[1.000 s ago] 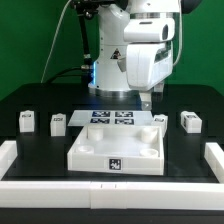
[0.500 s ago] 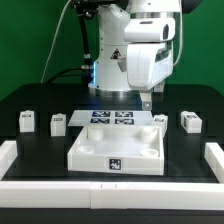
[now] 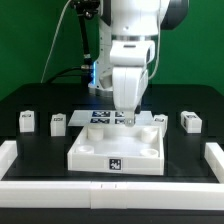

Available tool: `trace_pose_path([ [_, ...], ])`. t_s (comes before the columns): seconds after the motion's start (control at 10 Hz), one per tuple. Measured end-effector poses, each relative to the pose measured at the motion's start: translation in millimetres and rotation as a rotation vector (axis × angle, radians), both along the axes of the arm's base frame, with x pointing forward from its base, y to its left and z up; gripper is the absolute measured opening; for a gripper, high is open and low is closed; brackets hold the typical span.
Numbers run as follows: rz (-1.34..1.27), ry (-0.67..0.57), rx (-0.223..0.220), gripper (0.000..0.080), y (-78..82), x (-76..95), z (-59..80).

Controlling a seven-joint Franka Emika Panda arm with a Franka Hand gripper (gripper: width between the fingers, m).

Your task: Assemble one leg

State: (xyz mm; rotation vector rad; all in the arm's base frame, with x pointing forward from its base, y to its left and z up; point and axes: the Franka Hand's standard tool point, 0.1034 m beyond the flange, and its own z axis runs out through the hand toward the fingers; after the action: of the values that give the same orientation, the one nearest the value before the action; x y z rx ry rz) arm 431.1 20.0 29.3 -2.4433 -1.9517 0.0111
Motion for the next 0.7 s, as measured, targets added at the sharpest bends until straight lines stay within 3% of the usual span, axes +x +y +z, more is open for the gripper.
trace_pose_path([
  [0.2, -0.01, 0.013, 0.009, 0.065, -2.8, -6.4, -18.8],
  [0.5, -0.017, 0.011, 0.011, 0.065, -5.2, -5.8, -22.2],
  [0.7, -0.017, 0.013, 0.011, 0.0397, -5.1, -6.5, -23.1],
])
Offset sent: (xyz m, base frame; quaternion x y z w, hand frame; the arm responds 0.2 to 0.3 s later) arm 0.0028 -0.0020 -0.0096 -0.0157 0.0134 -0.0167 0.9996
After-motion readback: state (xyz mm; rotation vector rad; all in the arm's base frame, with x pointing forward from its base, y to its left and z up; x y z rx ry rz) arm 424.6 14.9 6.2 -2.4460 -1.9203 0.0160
